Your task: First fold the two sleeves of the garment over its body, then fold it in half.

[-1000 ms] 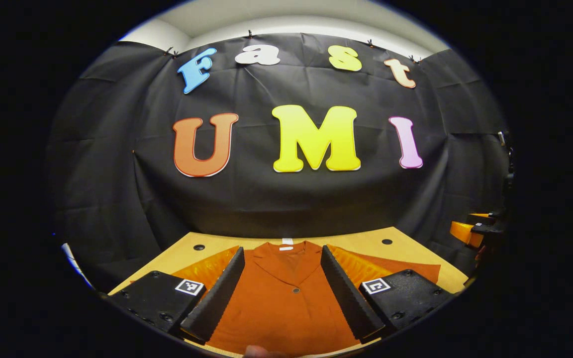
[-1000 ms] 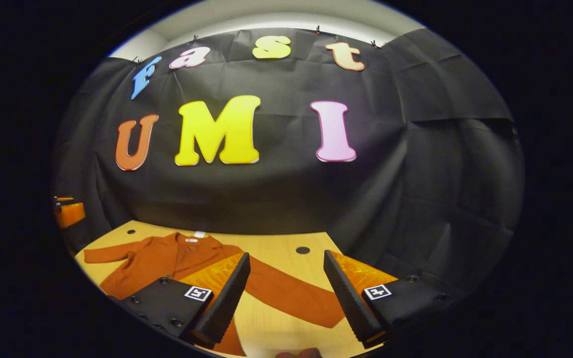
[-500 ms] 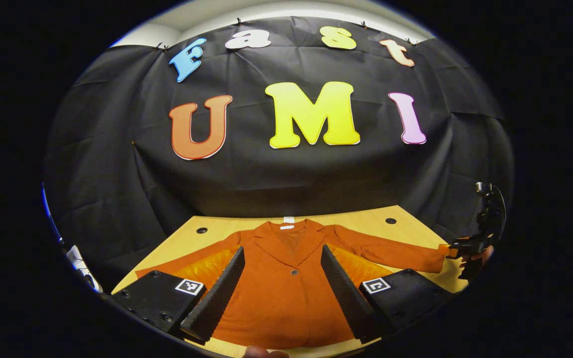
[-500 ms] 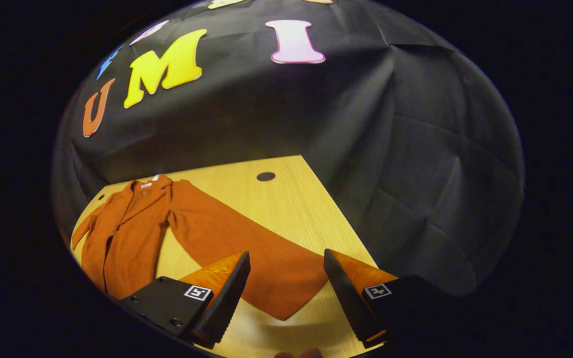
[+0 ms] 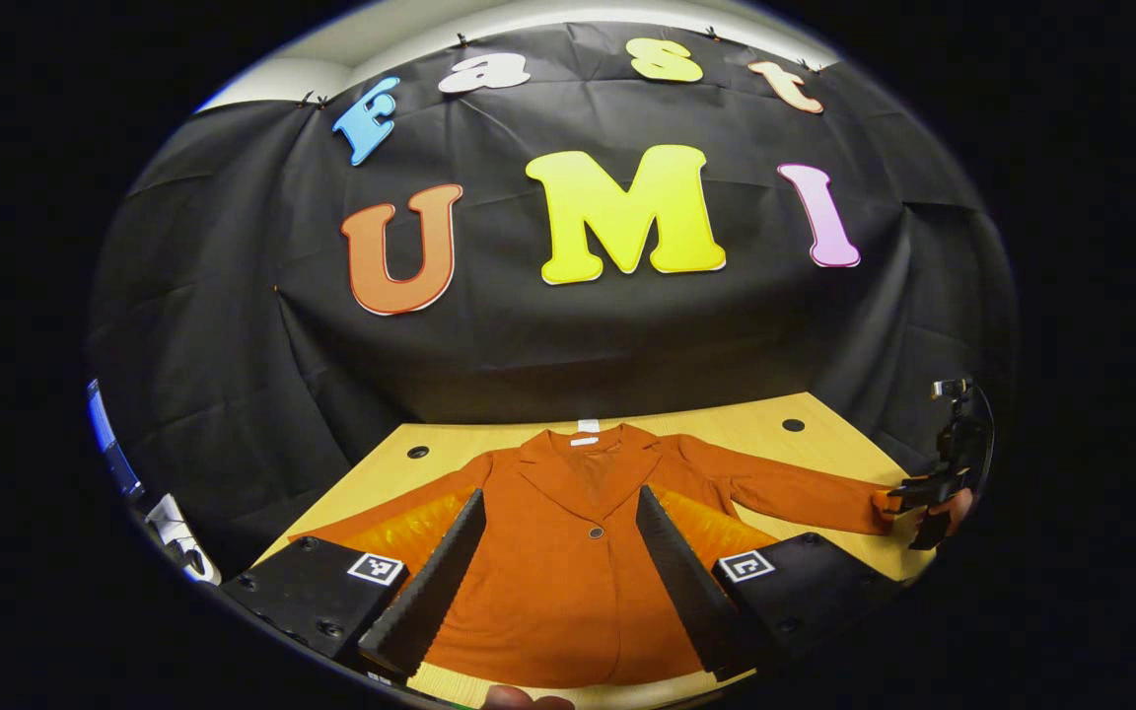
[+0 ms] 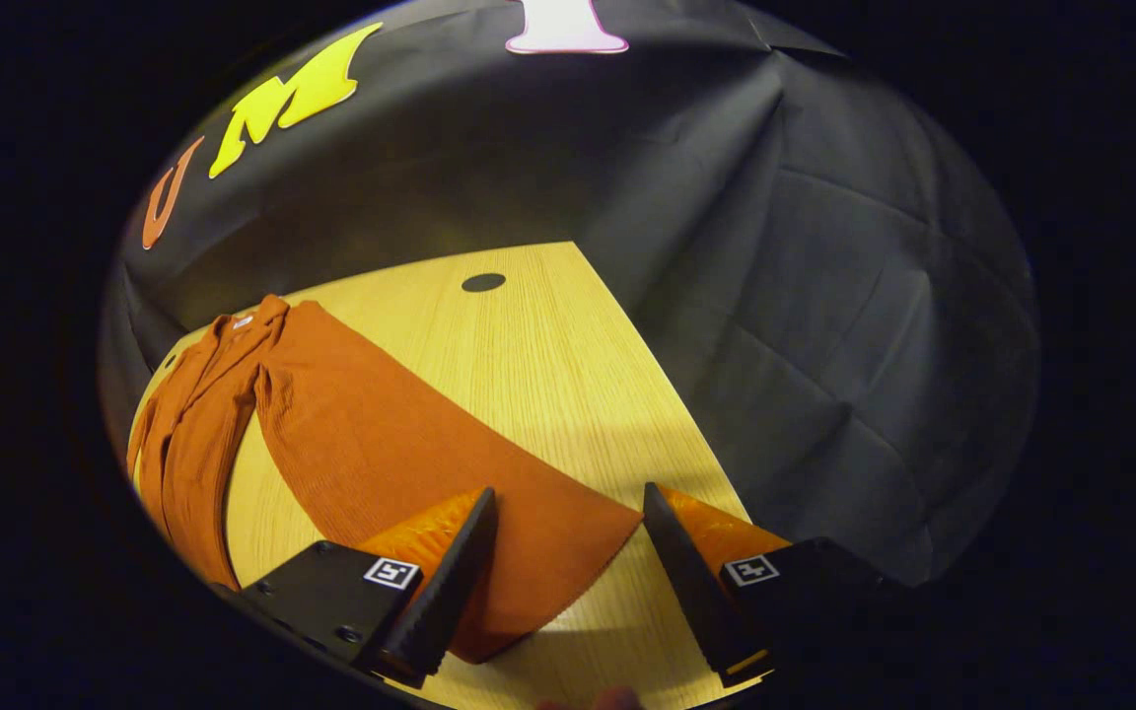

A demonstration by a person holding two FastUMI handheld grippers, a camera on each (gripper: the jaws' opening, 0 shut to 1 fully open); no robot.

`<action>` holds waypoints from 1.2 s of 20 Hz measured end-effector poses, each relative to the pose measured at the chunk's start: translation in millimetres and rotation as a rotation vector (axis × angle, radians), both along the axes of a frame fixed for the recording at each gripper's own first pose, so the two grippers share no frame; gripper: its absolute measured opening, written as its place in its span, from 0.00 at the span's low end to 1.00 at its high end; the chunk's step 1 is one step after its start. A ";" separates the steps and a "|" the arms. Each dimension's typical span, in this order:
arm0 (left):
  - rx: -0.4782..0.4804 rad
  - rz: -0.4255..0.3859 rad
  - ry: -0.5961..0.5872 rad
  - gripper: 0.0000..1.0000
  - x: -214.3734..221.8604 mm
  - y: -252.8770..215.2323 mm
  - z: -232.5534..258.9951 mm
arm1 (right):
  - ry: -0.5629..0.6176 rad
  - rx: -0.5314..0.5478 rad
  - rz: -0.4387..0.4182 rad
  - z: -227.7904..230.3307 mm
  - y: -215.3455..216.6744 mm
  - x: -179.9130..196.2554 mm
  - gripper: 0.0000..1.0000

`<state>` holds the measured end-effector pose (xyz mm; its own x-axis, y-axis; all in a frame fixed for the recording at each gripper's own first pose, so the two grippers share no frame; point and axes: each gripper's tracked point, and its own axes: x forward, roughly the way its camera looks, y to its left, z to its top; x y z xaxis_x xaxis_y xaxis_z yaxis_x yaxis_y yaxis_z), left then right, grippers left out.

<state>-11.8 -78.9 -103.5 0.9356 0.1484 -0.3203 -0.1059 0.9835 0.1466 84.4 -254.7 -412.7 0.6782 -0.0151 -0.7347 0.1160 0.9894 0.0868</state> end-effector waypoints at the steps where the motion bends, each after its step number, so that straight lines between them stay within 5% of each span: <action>1: -0.002 -0.002 -0.001 0.99 2.9 -1.5 0.5 | -0.003 0.006 0.001 -2.0 1.2 1.2 0.94; 3: -0.005 -0.008 -0.002 0.99 5.9 -5.4 0.2 | -0.004 0.022 -0.017 -0.4 3.9 1.9 0.63; 5: -0.004 -0.021 -0.004 1.00 7.9 -6.3 1.1 | -0.006 0.053 -0.025 0.6 6.1 5.5 0.63; 7: -0.002 -0.030 -0.006 1.00 10.2 -5.1 1.7 | -0.003 0.079 -0.057 0.5 7.3 8.2 0.07; 11: -0.013 -0.038 -0.029 1.00 16.4 5.1 7.7 | 0.031 0.082 -0.058 15.4 11.8 12.6 0.01; 16: -0.042 -0.033 -0.043 1.00 21.8 35.5 3.5 | -0.060 0.083 -0.093 92.7 23.3 38.5 0.00; 24: -0.080 -0.042 -0.106 1.00 24.3 116.1 3.2 | -0.184 0.109 -0.055 252.8 144.8 98.2 0.00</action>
<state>12.6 37.2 -100.4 0.9696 0.0867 -0.2287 -0.0753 0.9955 0.0581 182.6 -109.9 -160.0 0.8012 0.0169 -0.5981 0.1420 0.9657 0.2175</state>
